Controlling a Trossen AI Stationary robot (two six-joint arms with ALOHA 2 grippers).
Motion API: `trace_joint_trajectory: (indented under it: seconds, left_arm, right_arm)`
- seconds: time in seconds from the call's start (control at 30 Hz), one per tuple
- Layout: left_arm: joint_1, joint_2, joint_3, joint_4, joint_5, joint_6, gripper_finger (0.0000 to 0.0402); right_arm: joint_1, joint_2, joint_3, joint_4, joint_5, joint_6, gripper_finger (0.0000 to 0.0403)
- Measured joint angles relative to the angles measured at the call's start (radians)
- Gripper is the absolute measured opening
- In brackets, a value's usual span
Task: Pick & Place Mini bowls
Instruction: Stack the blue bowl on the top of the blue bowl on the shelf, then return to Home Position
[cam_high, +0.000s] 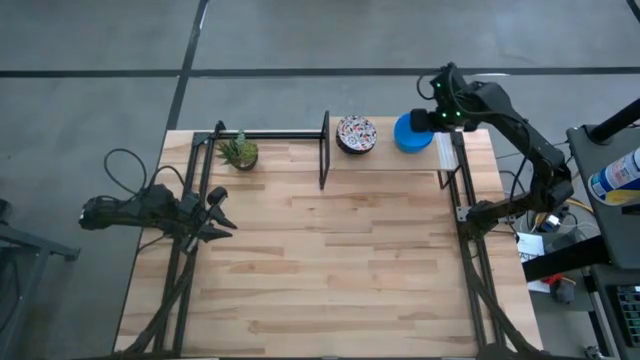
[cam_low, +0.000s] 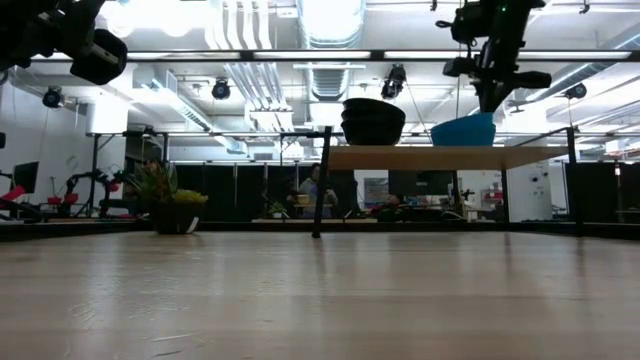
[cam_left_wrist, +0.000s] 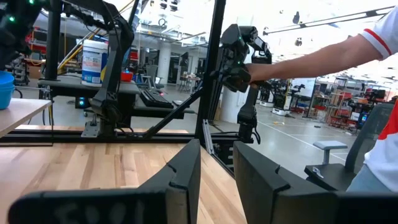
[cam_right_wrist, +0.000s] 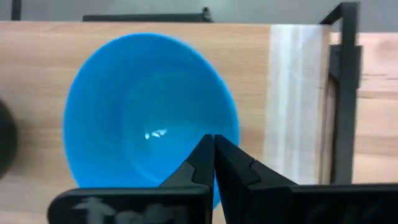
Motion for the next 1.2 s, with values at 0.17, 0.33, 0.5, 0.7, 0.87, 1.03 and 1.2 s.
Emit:
trace_joint_trajectory:
  seconds: [0.17,0.33,0.5,0.7,0.87,1.03,1.2]
  left_arm:
    - [0.0,0.0,0.0,0.0,0.0,0.0,0.009]
    - [0.0,0.0,0.0,0.0,0.0,0.0,0.009]
    - [0.0,0.0,0.0,0.0,0.0,0.0,0.009]
    - [0.0,0.0,0.0,0.0,0.0,0.0,0.009]
    - [0.0,0.0,0.0,0.0,0.0,0.0,0.009]
    - [0.0,0.0,0.0,0.0,0.0,0.0,0.009]
    - [0.0,0.0,0.0,0.0,0.0,0.0,0.009]
  right_arm:
    - [0.001,-0.011,-0.022,0.027,0.011,-0.002,0.0008]
    - [0.0,-0.011,-0.034,0.039,0.011,0.0,0.0008]
    - [0.0,-0.013,-0.035,0.049,-0.02,0.014,0.0008]
    - [0.014,-0.029,-0.022,0.113,-0.015,0.006,0.0008]
    - [0.05,-0.054,0.002,0.199,-0.06,0.052,0.0008]
    - [0.081,-0.059,0.008,0.226,-0.091,0.058,0.0008]
    - [0.143,-0.067,0.008,0.227,-0.088,0.057,0.0008]
